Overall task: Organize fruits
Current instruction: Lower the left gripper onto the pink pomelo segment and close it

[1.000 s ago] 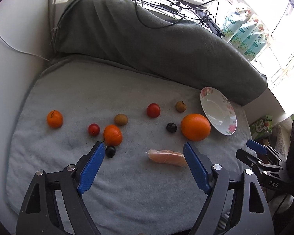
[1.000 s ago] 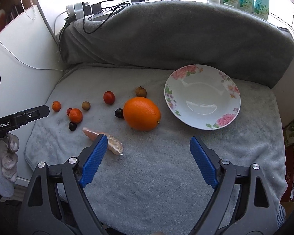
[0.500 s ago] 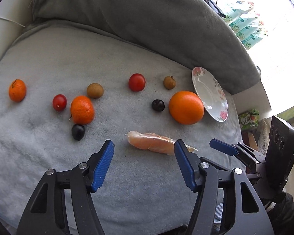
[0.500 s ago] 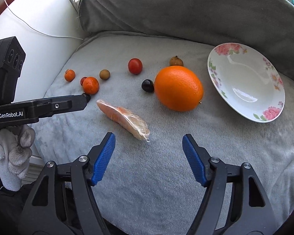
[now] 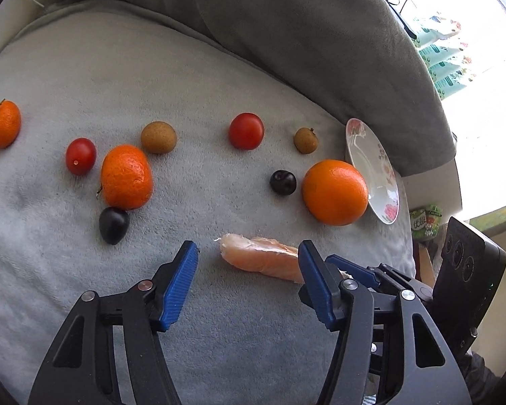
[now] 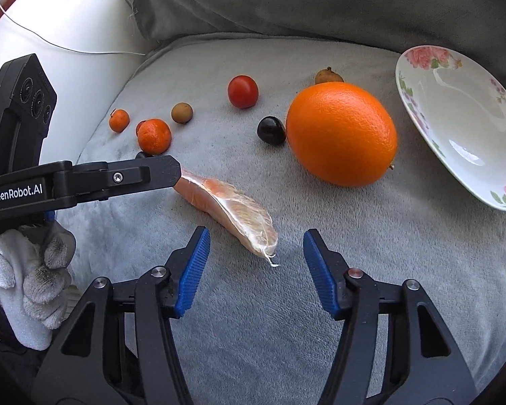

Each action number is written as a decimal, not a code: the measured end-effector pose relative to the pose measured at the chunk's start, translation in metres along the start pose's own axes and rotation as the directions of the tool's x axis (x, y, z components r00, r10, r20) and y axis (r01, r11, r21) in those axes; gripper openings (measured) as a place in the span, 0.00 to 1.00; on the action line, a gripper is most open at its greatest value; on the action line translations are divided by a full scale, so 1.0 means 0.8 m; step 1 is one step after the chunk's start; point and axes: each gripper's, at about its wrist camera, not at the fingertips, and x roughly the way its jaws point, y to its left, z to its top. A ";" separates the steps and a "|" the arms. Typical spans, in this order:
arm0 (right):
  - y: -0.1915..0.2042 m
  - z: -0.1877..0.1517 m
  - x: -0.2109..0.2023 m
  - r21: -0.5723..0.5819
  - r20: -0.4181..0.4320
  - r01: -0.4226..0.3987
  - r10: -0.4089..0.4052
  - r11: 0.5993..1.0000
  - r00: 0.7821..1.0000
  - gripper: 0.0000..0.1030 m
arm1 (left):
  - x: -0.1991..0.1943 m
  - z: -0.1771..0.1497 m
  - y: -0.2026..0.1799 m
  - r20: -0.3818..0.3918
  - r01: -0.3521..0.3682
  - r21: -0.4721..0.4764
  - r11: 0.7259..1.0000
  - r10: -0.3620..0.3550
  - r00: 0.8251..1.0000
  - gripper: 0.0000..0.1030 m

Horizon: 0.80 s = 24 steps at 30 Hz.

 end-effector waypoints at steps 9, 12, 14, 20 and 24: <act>0.002 0.004 0.011 -0.005 -0.003 -0.023 0.023 1.000 1.000 0.48 | 0.008 0.001 0.005 -0.016 0.027 -0.018 0.999 -0.027 0.999 0.52; 0.002 0.006 0.013 -0.009 -0.013 -0.018 0.018 1.000 1.000 0.45 | 0.011 0.000 0.003 -0.021 0.031 -0.017 0.999 -0.032 0.999 0.47; 0.003 0.006 0.016 -0.011 -0.016 -0.017 0.017 1.000 1.000 0.42 | 0.014 -0.001 0.002 -0.027 0.029 -0.015 0.999 -0.030 0.999 0.43; 0.005 0.005 0.022 -0.013 -0.013 -0.012 0.012 1.000 1.000 0.36 | 0.014 -0.001 0.000 -0.015 0.026 -0.007 1.000 -0.026 1.000 0.42; 0.006 0.004 0.020 -0.017 -0.006 -0.006 0.006 1.000 1.000 0.35 | 0.014 -0.001 -0.002 -0.009 0.029 -0.006 1.000 -0.029 1.000 0.41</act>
